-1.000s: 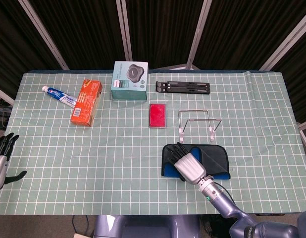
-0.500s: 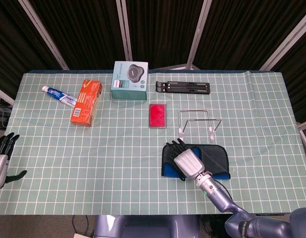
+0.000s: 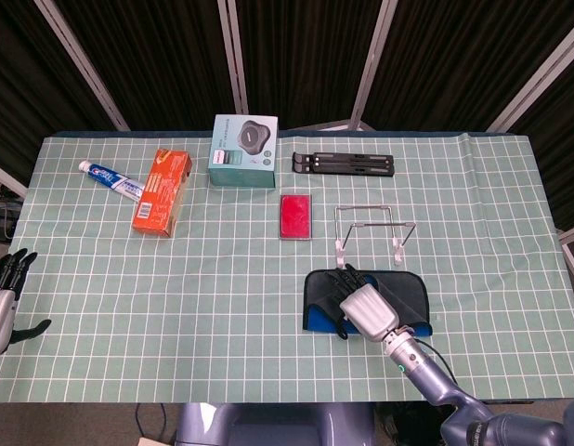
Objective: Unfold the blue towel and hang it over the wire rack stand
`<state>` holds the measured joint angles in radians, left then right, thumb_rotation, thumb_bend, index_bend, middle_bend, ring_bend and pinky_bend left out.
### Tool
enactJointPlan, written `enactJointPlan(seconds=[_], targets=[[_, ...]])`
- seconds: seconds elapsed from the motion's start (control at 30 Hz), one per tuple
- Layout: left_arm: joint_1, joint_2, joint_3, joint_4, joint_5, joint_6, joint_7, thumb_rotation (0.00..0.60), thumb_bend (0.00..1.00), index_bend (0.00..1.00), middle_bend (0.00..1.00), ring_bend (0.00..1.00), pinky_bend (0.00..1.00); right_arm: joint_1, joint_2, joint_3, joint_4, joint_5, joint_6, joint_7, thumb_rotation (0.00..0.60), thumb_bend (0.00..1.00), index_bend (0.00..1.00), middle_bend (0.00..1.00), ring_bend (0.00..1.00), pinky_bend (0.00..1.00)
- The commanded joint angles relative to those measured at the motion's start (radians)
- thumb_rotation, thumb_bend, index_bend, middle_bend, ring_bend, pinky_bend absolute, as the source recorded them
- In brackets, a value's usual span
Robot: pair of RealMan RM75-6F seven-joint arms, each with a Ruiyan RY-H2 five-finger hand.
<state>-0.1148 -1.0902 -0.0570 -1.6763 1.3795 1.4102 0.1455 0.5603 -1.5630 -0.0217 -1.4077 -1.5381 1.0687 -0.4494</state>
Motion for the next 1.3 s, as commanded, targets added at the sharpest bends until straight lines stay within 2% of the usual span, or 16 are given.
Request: enactJointPlan(seconds=[0.03,0.17,0.4,0.7,1.07,1.3], targets=[[-0.001,-0.001,0.001,-0.001,-0.001,-0.002,0.002,0.6,0.0,0.0,0.0,0.0,0.0,-0.011,0.002,-0.022,0.024,-0.03,0.019,0.021,0.6,0.25,0.37,0.01,0.0,0.02],[-0.002,-0.003,0.001,0.0,0.0,-0.002,0.008,0.6,0.0,0.0,0.0,0.0,0.0,-0.018,-0.017,-0.042,0.061,-0.062,0.033,0.05,0.6,0.24,0.35,0.01,0.0,0.02],[-0.003,-0.004,-0.001,0.002,-0.006,-0.004,0.008,0.6,0.0,0.0,0.0,0.0,0.0,-0.015,-0.064,-0.039,0.126,-0.09,0.043,0.078,0.6,0.24,0.35,0.01,0.0,0.02],[-0.003,-0.003,-0.002,0.006,-0.01,-0.007,0.001,0.6,0.0,0.0,0.0,0.0,0.0,-0.008,-0.106,-0.021,0.177,-0.095,0.048,0.106,0.6,0.29,0.35,0.01,0.0,0.05],[-0.004,-0.004,0.0,0.006,-0.008,-0.008,0.004,0.6,0.0,0.0,0.0,0.0,0.0,-0.009,-0.113,-0.018,0.203,-0.103,0.059,0.131,0.6,0.37,0.35,0.02,0.0,0.08],[-0.005,-0.004,0.0,0.005,-0.008,-0.008,0.003,0.6,0.0,0.0,0.0,0.0,0.0,-0.005,-0.118,-0.012,0.208,-0.104,0.057,0.144,0.6,0.39,0.43,0.03,0.0,0.1]])
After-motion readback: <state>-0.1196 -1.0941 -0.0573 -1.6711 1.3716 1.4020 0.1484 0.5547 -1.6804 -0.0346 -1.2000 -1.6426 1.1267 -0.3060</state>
